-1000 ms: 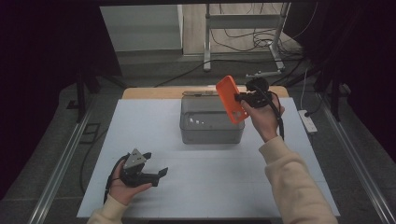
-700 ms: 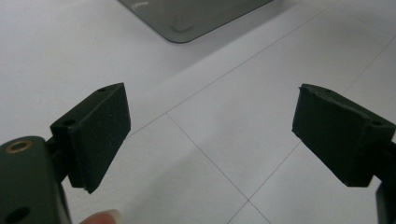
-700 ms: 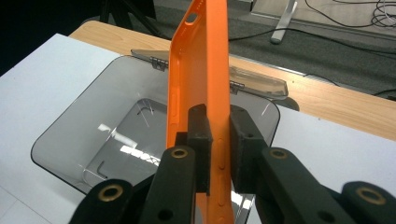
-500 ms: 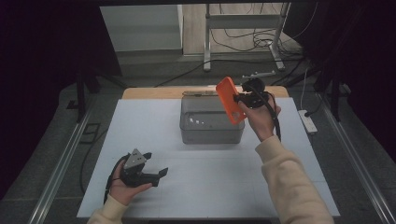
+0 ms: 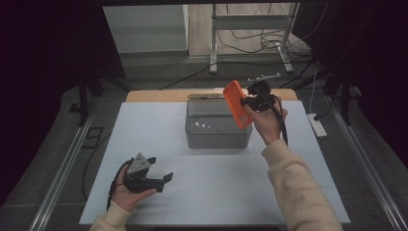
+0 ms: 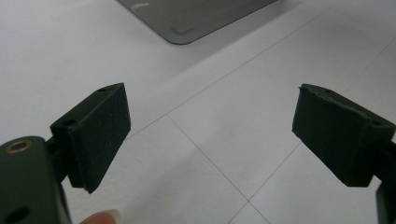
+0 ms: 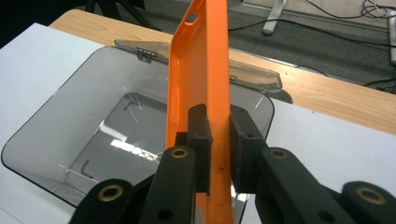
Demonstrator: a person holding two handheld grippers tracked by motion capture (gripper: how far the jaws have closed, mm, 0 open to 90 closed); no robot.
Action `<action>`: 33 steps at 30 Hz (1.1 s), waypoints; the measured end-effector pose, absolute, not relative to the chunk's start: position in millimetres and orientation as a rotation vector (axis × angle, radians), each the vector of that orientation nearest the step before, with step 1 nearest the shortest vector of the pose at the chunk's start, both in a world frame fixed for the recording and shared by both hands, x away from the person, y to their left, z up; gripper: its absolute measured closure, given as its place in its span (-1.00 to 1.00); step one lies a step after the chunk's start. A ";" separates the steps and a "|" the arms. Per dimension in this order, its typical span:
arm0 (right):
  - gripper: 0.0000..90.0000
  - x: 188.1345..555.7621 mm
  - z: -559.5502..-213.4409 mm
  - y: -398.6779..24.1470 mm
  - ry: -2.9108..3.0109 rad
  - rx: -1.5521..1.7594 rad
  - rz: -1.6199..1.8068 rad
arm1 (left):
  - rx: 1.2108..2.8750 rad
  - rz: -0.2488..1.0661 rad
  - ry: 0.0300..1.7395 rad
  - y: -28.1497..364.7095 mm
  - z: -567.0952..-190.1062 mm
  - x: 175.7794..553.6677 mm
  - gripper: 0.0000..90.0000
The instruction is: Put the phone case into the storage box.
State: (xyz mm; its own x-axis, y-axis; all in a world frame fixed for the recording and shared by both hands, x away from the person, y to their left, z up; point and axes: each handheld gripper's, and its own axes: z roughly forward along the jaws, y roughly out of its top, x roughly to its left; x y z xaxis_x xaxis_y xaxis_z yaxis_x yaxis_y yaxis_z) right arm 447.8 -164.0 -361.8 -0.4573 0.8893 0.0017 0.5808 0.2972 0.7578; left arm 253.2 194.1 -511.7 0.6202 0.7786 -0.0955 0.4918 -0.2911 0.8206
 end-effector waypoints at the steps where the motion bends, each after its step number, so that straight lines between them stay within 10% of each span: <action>1: 0.78 448.0 -361.9 -164.0 2.149 1.314 0.985 | 1.956 0.406 1.004 194.0 -511.6 253.2 -0.75; 33: 0.78 460.0 -380.9 -156.2 2.168 1.372 0.849 | 1.951 0.407 0.999 194.9 -510.0 253.1 -0.74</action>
State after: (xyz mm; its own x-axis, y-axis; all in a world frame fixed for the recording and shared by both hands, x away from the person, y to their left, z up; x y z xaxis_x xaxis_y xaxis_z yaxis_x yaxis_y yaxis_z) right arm 460.0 -156.2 -380.9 -0.4142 0.9094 -0.0373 0.6423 0.3211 0.6959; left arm 253.1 194.9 -510.0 0.6225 0.7766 -0.0968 0.4881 -0.2885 0.8237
